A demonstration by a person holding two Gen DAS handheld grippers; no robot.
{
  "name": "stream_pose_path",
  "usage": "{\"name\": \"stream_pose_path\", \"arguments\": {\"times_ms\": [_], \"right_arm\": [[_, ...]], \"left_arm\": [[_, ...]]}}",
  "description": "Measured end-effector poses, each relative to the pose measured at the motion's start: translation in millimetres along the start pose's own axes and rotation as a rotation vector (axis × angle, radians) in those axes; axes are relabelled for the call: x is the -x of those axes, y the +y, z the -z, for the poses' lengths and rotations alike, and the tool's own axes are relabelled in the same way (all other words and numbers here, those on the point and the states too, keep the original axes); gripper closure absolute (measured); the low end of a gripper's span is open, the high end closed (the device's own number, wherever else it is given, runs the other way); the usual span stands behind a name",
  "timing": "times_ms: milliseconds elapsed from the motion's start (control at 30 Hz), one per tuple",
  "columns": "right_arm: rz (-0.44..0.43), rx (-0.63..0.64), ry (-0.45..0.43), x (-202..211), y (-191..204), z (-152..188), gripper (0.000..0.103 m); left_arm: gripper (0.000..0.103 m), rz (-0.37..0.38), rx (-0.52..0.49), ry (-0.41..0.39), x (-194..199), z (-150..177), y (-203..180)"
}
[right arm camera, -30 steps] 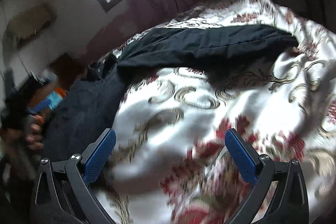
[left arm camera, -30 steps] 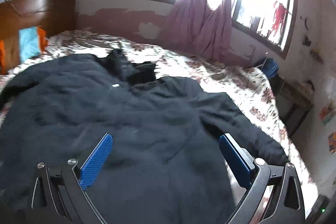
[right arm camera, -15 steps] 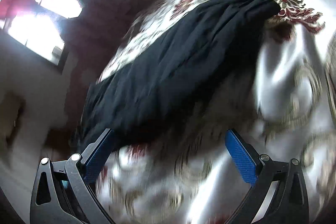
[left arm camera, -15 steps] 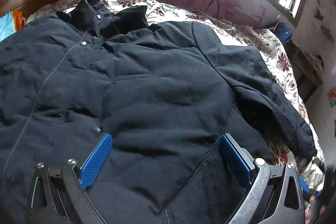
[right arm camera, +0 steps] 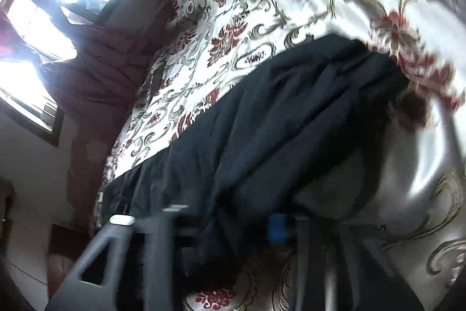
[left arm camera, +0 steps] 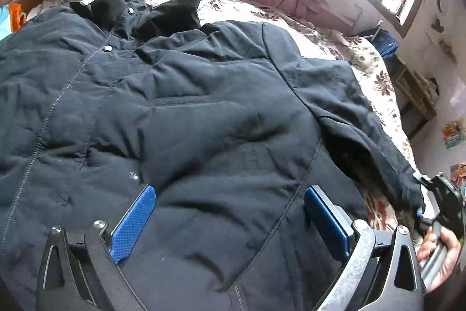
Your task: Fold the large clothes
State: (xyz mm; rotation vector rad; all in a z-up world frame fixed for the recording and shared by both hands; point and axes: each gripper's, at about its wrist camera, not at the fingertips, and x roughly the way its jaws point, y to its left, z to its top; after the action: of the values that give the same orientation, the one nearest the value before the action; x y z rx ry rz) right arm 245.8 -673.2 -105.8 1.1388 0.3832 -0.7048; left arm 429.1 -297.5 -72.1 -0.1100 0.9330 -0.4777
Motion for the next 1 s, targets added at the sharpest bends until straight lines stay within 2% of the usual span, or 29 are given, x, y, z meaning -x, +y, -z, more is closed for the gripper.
{"name": "stream_pose_path", "arguments": {"times_ms": [67, 167, 233, 300, 367, 500, 600, 667, 767, 800, 867, 1000], "right_arm": [[-0.027, 0.005, 0.002, 1.7, 3.0, -11.4, 0.092], [-0.011, 0.095, -0.042, 26.3, 14.9, -17.0, 0.094], [0.028, 0.271, -0.114, 50.1, 50.7, -10.5, 0.094], [0.019, 0.41, -0.175, 68.8, 85.6, -5.8, 0.094], [-0.046, 0.532, -0.213, 87.8, 130.5, 3.1, 0.094], [-0.216, 0.68, -0.184, 108.6, 208.2, 36.1, 0.094], [-0.33, 0.827, -0.154, 109.6, 272.7, 86.8, 0.094], [-0.364, 0.917, -0.148, 102.8, 300.9, 121.5, 0.094], [-0.404, 1.081, -0.094, 82.6, 342.0, 196.6, 0.094], [-0.411, 1.109, -0.076, 76.4, 348.3, 210.8, 0.094], [-0.43, 1.224, -0.03, 65.2, 355.9, 268.7, 0.094], [-0.427, 1.444, 0.03, 46.5, 360.2, 353.5, 0.094]], "left_arm": [[0.001, -0.007, -0.007, 0.008, 7.6, -0.8, 3.8], [0.001, -0.047, 0.011, 0.012, 21.1, -1.1, 15.8], [0.001, -0.063, 0.033, 0.019, 27.7, -0.1, 25.4], [0.001, -0.061, 0.068, 0.023, 35.5, -1.5, 39.1], [0.001, -0.057, 0.114, 0.014, 48.6, -5.7, 56.2], [0.001, -0.056, 0.174, -0.07, 89.5, -16.6, 94.2], [0.001, -0.091, 0.177, -0.114, 117.4, -20.4, 128.3], [0.001, -0.107, 0.218, -0.144, 137.5, -20.6, 159.6], [0.001, -0.13, 0.287, -0.203, 164.2, -13.1, 210.5], [0.001, -0.138, 0.302, -0.22, 170.6, -10.5, 224.2], [0.001, -0.153, 0.324, -0.251, 177.7, -2.5, 248.2], [0.001, -0.129, 0.379, -0.307, 178.8, 11.9, 285.8]]}}
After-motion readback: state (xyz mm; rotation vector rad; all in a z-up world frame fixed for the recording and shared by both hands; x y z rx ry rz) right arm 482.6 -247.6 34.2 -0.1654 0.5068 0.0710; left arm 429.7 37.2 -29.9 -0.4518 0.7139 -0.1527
